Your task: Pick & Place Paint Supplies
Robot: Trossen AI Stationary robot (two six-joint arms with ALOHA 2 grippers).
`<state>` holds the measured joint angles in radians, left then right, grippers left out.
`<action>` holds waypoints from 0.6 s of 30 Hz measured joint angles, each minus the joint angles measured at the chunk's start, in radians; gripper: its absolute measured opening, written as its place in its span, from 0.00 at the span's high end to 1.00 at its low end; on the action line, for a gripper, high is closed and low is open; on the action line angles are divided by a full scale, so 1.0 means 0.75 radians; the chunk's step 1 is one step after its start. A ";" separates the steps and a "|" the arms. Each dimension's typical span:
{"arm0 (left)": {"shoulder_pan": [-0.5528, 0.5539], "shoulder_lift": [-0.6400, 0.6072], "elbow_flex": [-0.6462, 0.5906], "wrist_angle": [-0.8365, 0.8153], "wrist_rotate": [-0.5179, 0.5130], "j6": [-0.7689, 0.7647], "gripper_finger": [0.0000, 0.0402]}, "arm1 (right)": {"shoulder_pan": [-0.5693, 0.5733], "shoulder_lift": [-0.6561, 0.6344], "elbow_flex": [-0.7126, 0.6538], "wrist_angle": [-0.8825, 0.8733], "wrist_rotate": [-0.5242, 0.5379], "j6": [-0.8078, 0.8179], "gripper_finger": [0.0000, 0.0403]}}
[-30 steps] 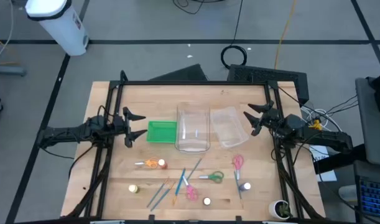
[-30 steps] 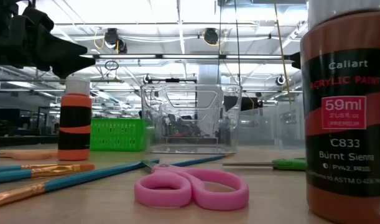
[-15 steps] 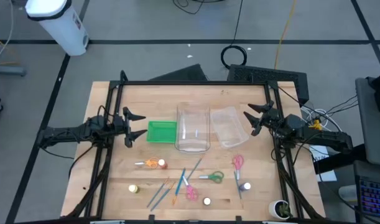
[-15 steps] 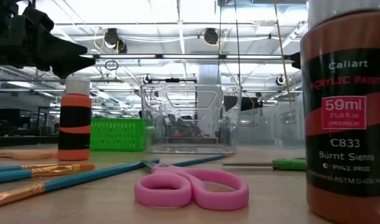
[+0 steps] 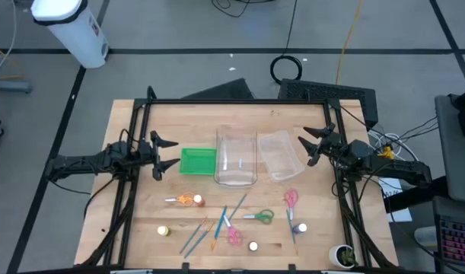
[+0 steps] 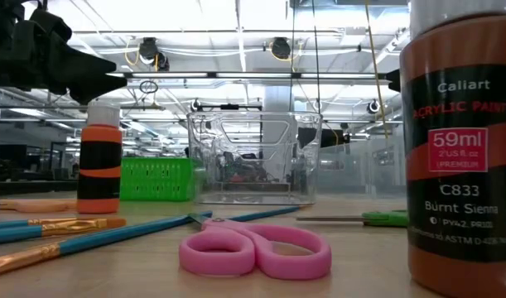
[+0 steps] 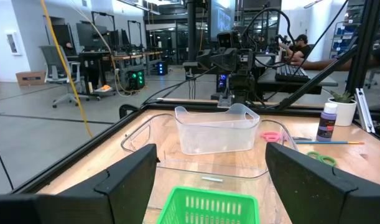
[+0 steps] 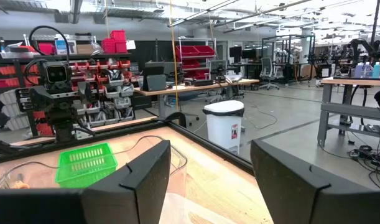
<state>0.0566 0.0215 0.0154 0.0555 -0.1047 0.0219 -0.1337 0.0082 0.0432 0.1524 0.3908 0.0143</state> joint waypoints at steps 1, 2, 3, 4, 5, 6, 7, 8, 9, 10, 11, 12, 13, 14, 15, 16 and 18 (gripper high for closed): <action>0.000 0.000 0.000 0.000 0.000 0.000 0.23 | 0.000 0.000 0.000 0.000 0.000 0.000 0.46; 0.000 0.000 0.000 0.000 0.001 0.000 0.23 | 0.000 0.000 0.000 0.000 0.000 0.000 0.46; 0.000 0.000 0.000 0.000 0.000 0.000 0.23 | 0.000 0.000 0.000 0.000 0.000 0.000 0.46; 0.000 0.000 0.000 0.000 0.000 0.000 0.23 | 0.000 0.000 0.000 0.000 0.000 0.000 0.46; 0.000 0.000 0.000 0.000 0.000 0.000 0.23 | 0.000 0.000 0.000 0.000 0.000 0.000 0.46; 0.000 0.000 0.000 0.000 0.000 0.000 0.23 | 0.000 0.000 0.000 0.000 0.001 0.000 0.47; 0.000 0.000 0.000 0.000 0.000 0.000 0.23 | 0.000 0.000 0.000 0.000 0.000 0.000 0.47; 0.000 0.000 0.000 0.000 0.000 0.000 0.23 | 0.000 0.000 0.000 0.000 0.000 0.000 0.47; 0.000 0.000 0.000 0.000 0.000 0.000 0.23 | 0.000 0.000 0.000 0.000 0.000 0.000 0.47; 0.000 0.000 0.000 0.000 0.000 0.000 0.23 | 0.000 0.000 0.000 0.000 0.000 0.000 0.47; 0.000 0.000 0.000 0.000 0.000 0.000 0.23 | 0.000 -0.001 0.000 0.000 0.000 0.000 0.47; 0.000 0.000 0.000 0.000 0.001 0.000 0.23 | 0.000 0.000 0.000 0.000 0.000 0.000 0.47; 0.000 0.000 0.000 0.000 0.000 0.000 0.23 | 0.000 0.000 0.000 0.000 0.000 0.000 0.46; 0.000 0.000 0.000 0.000 0.000 0.000 0.23 | 0.000 0.000 0.000 0.000 0.000 0.000 0.46; 0.000 0.000 0.001 0.000 0.001 0.000 0.23 | 0.000 -0.001 0.000 0.000 0.000 0.000 0.46; 0.000 0.000 0.000 0.000 0.000 0.000 0.23 | 0.000 -0.001 0.000 0.000 0.000 0.000 0.46; 0.000 0.000 0.000 0.000 0.000 0.000 0.23 | 0.000 0.000 0.000 0.000 0.000 0.000 0.46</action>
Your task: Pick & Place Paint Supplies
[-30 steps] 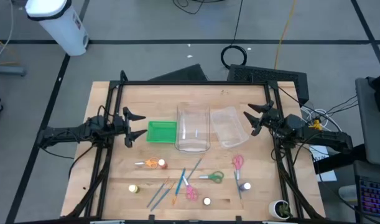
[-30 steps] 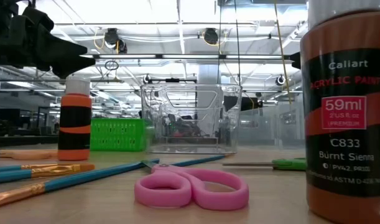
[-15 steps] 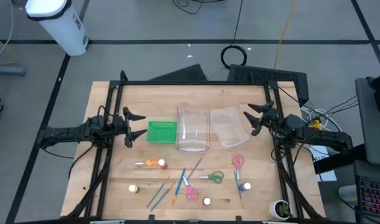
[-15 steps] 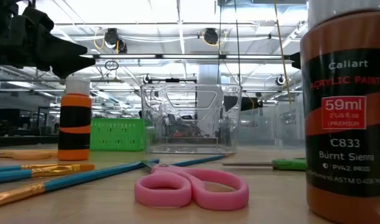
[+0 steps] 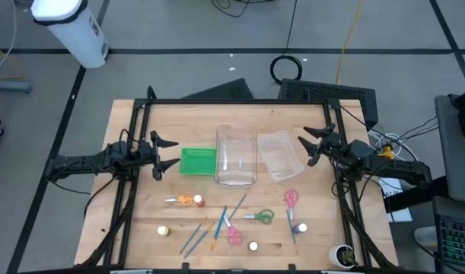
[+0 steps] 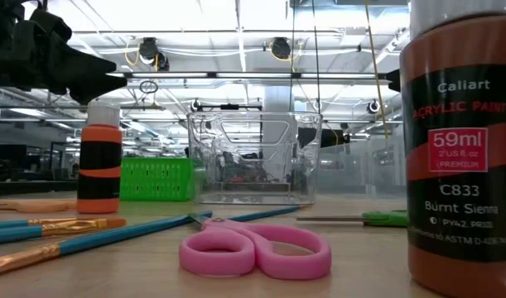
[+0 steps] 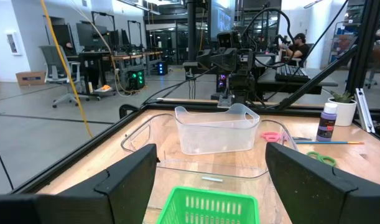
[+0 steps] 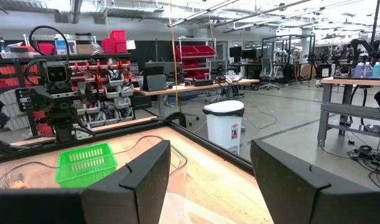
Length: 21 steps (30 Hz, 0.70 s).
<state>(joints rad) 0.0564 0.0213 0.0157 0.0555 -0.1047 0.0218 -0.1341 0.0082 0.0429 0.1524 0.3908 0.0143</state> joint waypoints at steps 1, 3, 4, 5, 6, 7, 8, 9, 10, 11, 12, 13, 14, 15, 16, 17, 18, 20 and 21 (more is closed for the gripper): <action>0.000 0.000 0.000 0.000 0.000 0.000 0.23 | 0.000 -0.001 0.000 0.000 0.000 0.000 0.47; 0.000 0.000 0.000 0.000 0.000 0.000 0.23 | 0.000 0.000 0.000 0.000 0.000 0.000 0.47; 0.000 0.000 0.000 0.000 0.000 0.000 0.23 | 0.000 0.000 0.000 0.000 0.000 0.000 0.47; 0.000 0.000 0.000 0.000 0.000 0.000 0.23 | 0.000 0.000 0.000 0.000 0.001 0.000 0.47; 0.000 0.000 0.000 0.000 0.001 0.000 0.23 | 0.000 0.000 0.000 0.000 0.000 0.000 0.47; 0.000 0.000 0.000 0.000 0.000 0.000 0.23 | 0.000 0.000 0.000 0.000 0.000 0.000 0.47; 0.000 0.000 0.000 0.000 0.000 0.000 0.23 | 0.001 0.000 0.000 -0.001 0.000 0.000 0.46; 0.000 0.000 0.000 0.000 0.000 0.000 0.23 | 0.000 0.000 0.000 0.000 0.000 0.000 0.46; 0.000 0.000 0.000 0.000 0.000 0.000 0.23 | 0.001 0.000 0.000 0.000 0.000 0.000 0.46; 0.000 0.000 0.000 0.000 0.000 0.000 0.23 | 0.000 0.000 0.000 0.000 0.000 0.000 0.46; 0.000 0.000 0.000 0.000 0.000 0.000 0.23 | 0.000 0.000 0.000 0.000 0.000 0.000 0.46; 0.000 0.000 0.000 0.000 0.000 0.000 0.23 | 0.000 0.000 0.000 0.000 0.000 0.000 0.47; 0.000 0.000 0.000 0.000 0.000 0.000 0.23 | 0.000 0.000 0.000 0.000 0.000 0.000 0.47; 0.000 0.000 0.000 0.000 0.000 0.000 0.23 | 0.000 0.000 0.000 0.000 0.000 0.000 0.47; 0.000 0.000 0.000 0.000 0.000 0.000 0.23 | 0.000 0.000 0.000 0.000 0.000 0.000 0.47; 0.000 0.000 0.000 0.000 0.000 0.000 0.23 | 0.000 0.000 0.000 0.000 0.000 0.000 0.47; 0.000 0.000 0.000 0.000 0.000 0.000 0.23 | 0.000 0.000 0.000 0.000 0.000 0.000 0.47; 0.000 0.000 0.000 0.000 0.000 0.000 0.23 | 0.001 0.000 0.000 0.000 0.000 0.000 0.47; 0.000 0.000 0.000 0.000 0.000 0.000 0.23 | 0.000 0.000 0.000 0.000 0.000 0.000 0.46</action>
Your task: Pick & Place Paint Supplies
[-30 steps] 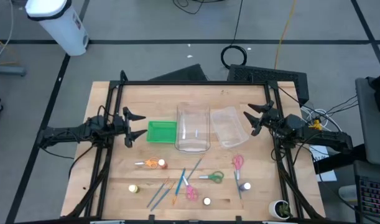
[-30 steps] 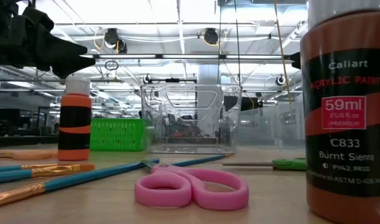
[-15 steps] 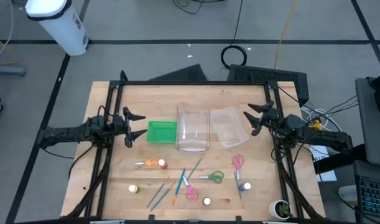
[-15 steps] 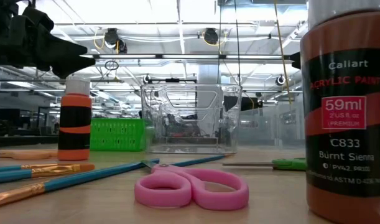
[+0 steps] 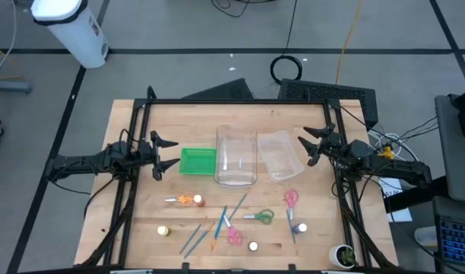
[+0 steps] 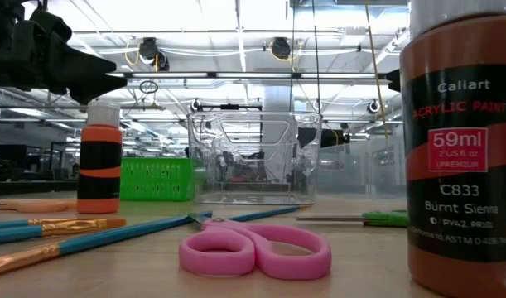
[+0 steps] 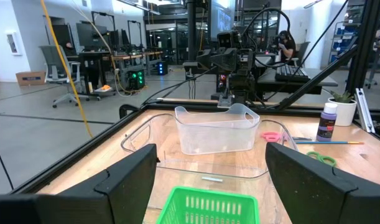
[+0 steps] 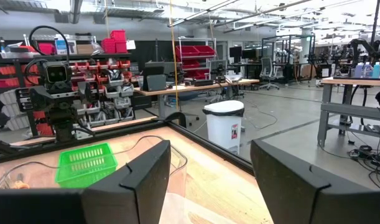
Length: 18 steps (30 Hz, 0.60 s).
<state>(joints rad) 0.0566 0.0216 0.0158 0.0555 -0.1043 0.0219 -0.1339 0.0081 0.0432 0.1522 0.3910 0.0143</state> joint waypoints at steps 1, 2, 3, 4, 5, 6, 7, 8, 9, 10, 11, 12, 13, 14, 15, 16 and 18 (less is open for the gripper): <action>0.000 0.000 0.000 0.000 0.000 0.000 0.23 | 0.000 0.000 0.000 0.000 0.000 0.000 0.46; 0.000 0.000 0.000 0.000 0.000 0.000 0.23 | 0.000 0.000 0.000 0.000 0.000 0.000 0.46; 0.000 0.000 0.000 0.000 0.000 0.000 0.23 | 0.000 0.000 0.000 0.000 0.000 0.000 0.46; 0.000 0.000 0.000 0.000 0.000 0.000 0.23 | 0.000 0.000 0.000 0.000 0.000 0.000 0.46; 0.000 0.000 0.000 0.000 0.000 0.000 0.23 | 0.000 0.000 0.000 0.000 0.000 0.000 0.47; 0.000 0.000 0.000 0.000 0.000 0.000 0.23 | 0.000 0.000 0.000 0.000 0.000 0.000 0.47; -0.001 0.000 0.000 0.000 0.000 0.000 0.23 | 0.000 0.000 0.000 0.000 0.000 0.000 0.47; 0.000 0.000 0.000 0.000 0.000 0.000 0.23 | 0.000 0.000 0.000 0.000 0.000 0.000 0.47; 0.000 0.000 0.000 0.000 0.000 0.000 0.23 | 0.000 0.000 0.000 0.000 0.000 0.000 0.47; 0.000 0.000 0.000 0.000 0.000 0.000 0.23 | 0.000 0.000 0.000 0.000 0.000 0.000 0.47; -0.001 -0.001 0.000 0.000 0.000 0.000 0.23 | 0.000 0.000 0.000 0.000 0.000 0.000 0.47; 0.000 0.000 0.000 0.000 0.000 0.000 0.23 | 0.000 0.000 0.000 0.000 0.000 0.000 0.46; 0.000 0.000 0.000 0.000 0.000 0.000 0.23 | 0.000 0.000 0.000 0.000 0.000 0.000 0.46; 0.000 0.000 0.000 0.000 0.000 0.000 0.23 | 0.000 0.000 0.000 0.000 0.000 0.000 0.46; 0.000 0.000 0.000 0.000 0.000 0.000 0.23 | 0.000 0.000 0.000 0.000 0.000 0.000 0.46; 0.000 0.000 0.000 0.000 0.000 0.000 0.23 | 0.000 0.000 0.000 0.000 0.000 0.000 0.46; -0.001 0.000 0.000 0.000 0.000 0.000 0.23 | 0.000 0.000 0.000 0.000 0.000 0.000 0.47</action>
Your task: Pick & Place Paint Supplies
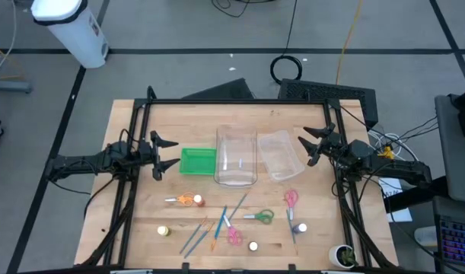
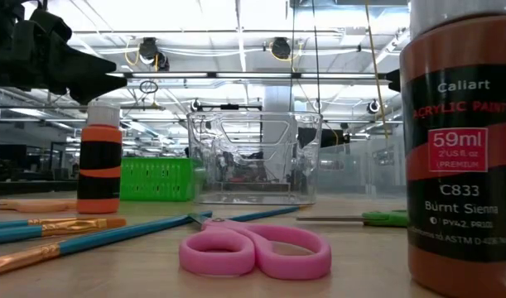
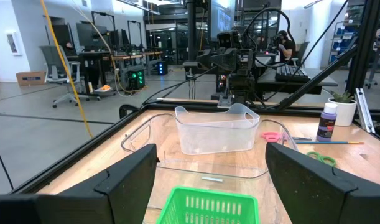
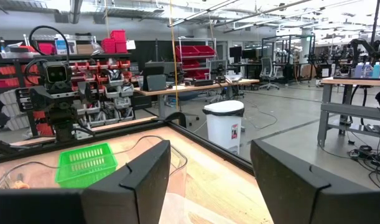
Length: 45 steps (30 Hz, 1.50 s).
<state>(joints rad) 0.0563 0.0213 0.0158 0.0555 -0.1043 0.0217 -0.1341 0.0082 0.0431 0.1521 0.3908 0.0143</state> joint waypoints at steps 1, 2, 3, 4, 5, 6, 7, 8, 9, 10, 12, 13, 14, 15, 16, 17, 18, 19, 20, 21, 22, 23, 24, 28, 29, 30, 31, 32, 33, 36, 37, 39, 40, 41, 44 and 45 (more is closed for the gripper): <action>0.001 0.000 -0.001 0.000 0.000 0.000 0.23 | 0.000 0.000 0.000 0.000 0.000 0.000 0.47; 0.001 0.000 0.000 0.000 -0.001 0.000 0.23 | 0.001 0.000 0.000 0.000 0.000 0.000 0.47; 0.001 0.000 0.000 0.000 0.000 0.000 0.23 | 0.001 0.000 0.000 0.000 0.000 0.000 0.47; 0.001 0.000 0.000 0.000 0.000 0.000 0.23 | 0.001 0.000 0.000 0.000 0.000 0.000 0.47; 0.000 0.000 0.000 0.000 -0.001 0.000 0.23 | 0.000 0.000 0.000 0.000 0.000 0.000 0.47; 0.000 0.000 0.000 0.000 -0.001 0.000 0.23 | 0.000 -0.001 0.000 0.000 0.000 0.000 0.47; 0.000 0.000 0.000 0.000 0.000 0.000 0.23 | 0.000 0.000 0.000 0.000 0.000 0.000 0.46; 0.000 0.000 -0.001 0.000 0.000 0.000 0.23 | 0.000 0.000 0.000 0.000 0.000 0.000 0.46; 0.000 0.000 0.000 0.000 0.000 0.000 0.23 | 0.000 0.000 0.000 0.000 0.000 0.000 0.46; 0.000 0.000 0.000 0.000 0.000 0.000 0.23 | 0.000 -0.001 0.000 0.000 0.000 0.000 0.46; 0.000 0.000 0.000 0.000 0.000 0.000 0.23 | 0.000 0.000 0.000 0.000 0.001 0.000 0.47; 0.000 0.000 0.000 0.000 0.000 0.000 0.23 | 0.000 0.000 0.000 0.000 0.000 0.000 0.47; 0.001 0.000 -0.001 0.000 0.000 0.000 0.23 | 0.000 0.000 0.000 0.000 0.000 0.000 0.47; 0.001 0.000 0.000 0.000 0.000 0.000 0.23 | 0.000 0.000 0.000 0.000 0.000 0.000 0.47; 0.001 0.000 0.000 0.000 -0.001 0.000 0.23 | 0.000 0.000 0.000 0.000 0.000 0.000 0.47; 0.000 0.000 -0.001 0.000 -0.001 0.000 0.23 | 0.000 0.000 0.000 0.000 0.000 0.000 0.47; 0.000 0.000 0.000 0.000 0.000 0.000 0.23 | 0.000 0.000 0.000 0.000 0.000 0.000 0.47; 0.001 0.000 0.000 0.000 0.000 0.000 0.23 | 0.000 0.000 0.000 0.000 0.001 0.000 0.47; 0.001 0.000 0.000 0.000 0.000 0.000 0.23 | 0.000 0.000 0.000 0.000 0.000 0.000 0.46; 0.000 0.000 0.000 0.000 0.000 0.000 0.23 | 0.001 0.000 0.000 0.000 0.000 0.000 0.46; 0.000 0.000 0.000 0.000 0.000 0.000 0.23 | 0.000 0.000 0.000 0.000 0.000 0.000 0.46; 0.000 0.000 0.000 0.000 0.000 0.000 0.23 | 0.000 0.000 0.000 0.000 0.000 0.000 0.46; 0.000 0.000 0.000 0.000 0.000 0.000 0.23 | 0.000 0.000 0.000 0.000 0.000 0.000 0.46; 0.000 0.000 0.000 0.000 0.000 0.000 0.23 | 0.000 0.000 0.000 0.000 0.001 0.000 0.47; 0.000 0.000 0.000 0.000 0.000 0.000 0.23 | 0.000 0.000 0.000 0.000 0.000 0.000 0.47; 0.000 0.000 0.000 0.000 0.000 0.000 0.23 | 0.000 0.000 0.000 0.000 0.000 0.000 0.47; 0.000 0.000 0.000 0.000 0.000 0.000 0.23 | 0.001 0.000 0.000 0.000 0.000 0.000 0.47; 0.001 0.000 0.000 0.001 -0.001 0.000 0.23 | 0.000 0.000 0.000 0.000 0.000 0.000 0.46; 0.000 0.000 0.000 0.007 0.000 0.000 0.23 | 0.000 0.000 0.000 0.000 0.000 0.000 0.46; 0.001 0.000 0.000 0.041 0.000 0.000 0.23 | 0.000 0.000 0.000 0.000 0.001 0.000 0.46; 0.001 0.000 0.000 0.049 0.000 0.000 0.23 | 0.000 0.000 0.000 0.000 0.000 0.000 0.46; 0.000 0.000 -0.001 0.086 0.002 -0.011 0.23 | 0.000 0.000 0.000 0.000 0.000 0.000 0.47; 0.000 0.000 0.000 0.107 0.009 -0.049 0.23 | 0.000 0.000 0.000 0.000 0.000 0.000 0.47; 0.001 0.000 0.000 0.118 0.025 -0.119 0.23 | 0.000 -0.001 0.000 0.000 0.000 0.000 0.47; 0.000 0.000 -0.001 0.138 0.058 -0.405 0.23 | 0.000 0.000 0.000 0.000 0.000 0.000 0.47; 0.000 0.000 0.000 0.147 0.058 -0.492 0.23 | 0.000 -0.001 0.000 0.000 0.001 0.000 0.47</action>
<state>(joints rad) 0.0564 0.0212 0.0158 0.1660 -0.0608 -0.3475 -0.1337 0.0078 0.0433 0.1524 0.3912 0.0143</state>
